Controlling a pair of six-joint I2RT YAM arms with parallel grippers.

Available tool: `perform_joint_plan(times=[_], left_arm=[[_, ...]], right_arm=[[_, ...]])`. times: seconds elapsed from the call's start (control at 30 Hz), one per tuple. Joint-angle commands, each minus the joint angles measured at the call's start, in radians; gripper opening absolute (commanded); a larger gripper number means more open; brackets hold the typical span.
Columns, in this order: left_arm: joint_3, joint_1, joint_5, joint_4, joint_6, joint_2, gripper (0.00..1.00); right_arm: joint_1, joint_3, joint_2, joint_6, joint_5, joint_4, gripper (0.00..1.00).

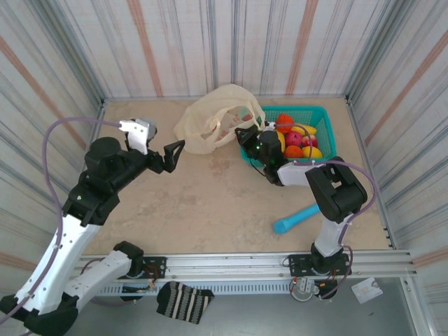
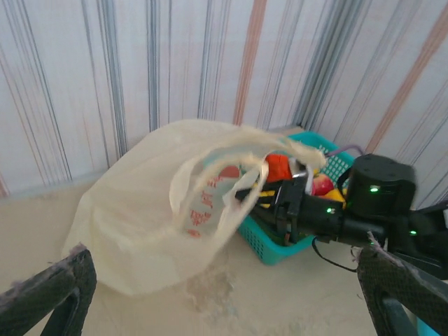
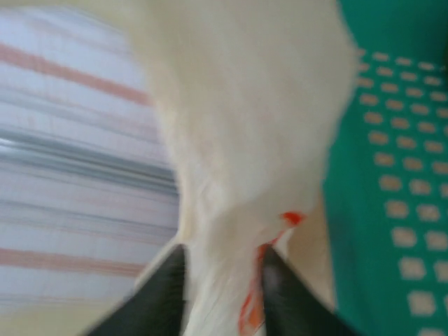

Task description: Place the fake fruits into the plastic bag and tie a complex knot

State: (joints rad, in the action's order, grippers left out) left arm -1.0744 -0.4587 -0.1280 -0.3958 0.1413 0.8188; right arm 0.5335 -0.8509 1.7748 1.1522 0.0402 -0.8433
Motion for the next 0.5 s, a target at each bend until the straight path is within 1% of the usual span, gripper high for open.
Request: perform_joint_plan(times=[0.0,0.07,0.13,0.17,0.23,0.3,0.4,0.47], left_arm=[[0.062,0.031,0.039,-0.02,0.203,-0.002,0.99],[0.112,0.047,0.024,-0.003,0.307,-0.015,0.99],[0.15,0.051,-0.002,0.022,0.385,-0.02,0.99],[0.163,0.052,-0.025,0.046,0.398,-0.021,0.99],[0.162,0.052,-0.057,0.068,0.398,-0.013,0.99],[0.13,0.051,-0.068,0.055,0.366,0.013,0.99],[0.056,0.051,-0.081,0.005,0.344,0.095,0.99],[0.005,0.043,-0.086,-0.022,0.354,0.164,0.99]], right_arm=[[0.035,0.008,-0.123,-0.148,-0.053,-0.012,0.54],[0.054,0.004,-0.168,-0.221,-0.051,0.064,0.58],[0.084,-0.036,-0.214,-0.311,-0.048,0.234,0.58],[0.1,-0.05,-0.229,-0.356,-0.039,0.299,0.58],[0.136,-0.06,-0.261,-0.448,-0.012,0.391,0.57],[0.161,-0.055,-0.294,-0.525,0.017,0.456,0.56],[0.18,-0.039,-0.368,-0.637,0.084,0.555,0.5],[0.174,-0.014,-0.452,-0.673,0.105,0.613,0.46]])
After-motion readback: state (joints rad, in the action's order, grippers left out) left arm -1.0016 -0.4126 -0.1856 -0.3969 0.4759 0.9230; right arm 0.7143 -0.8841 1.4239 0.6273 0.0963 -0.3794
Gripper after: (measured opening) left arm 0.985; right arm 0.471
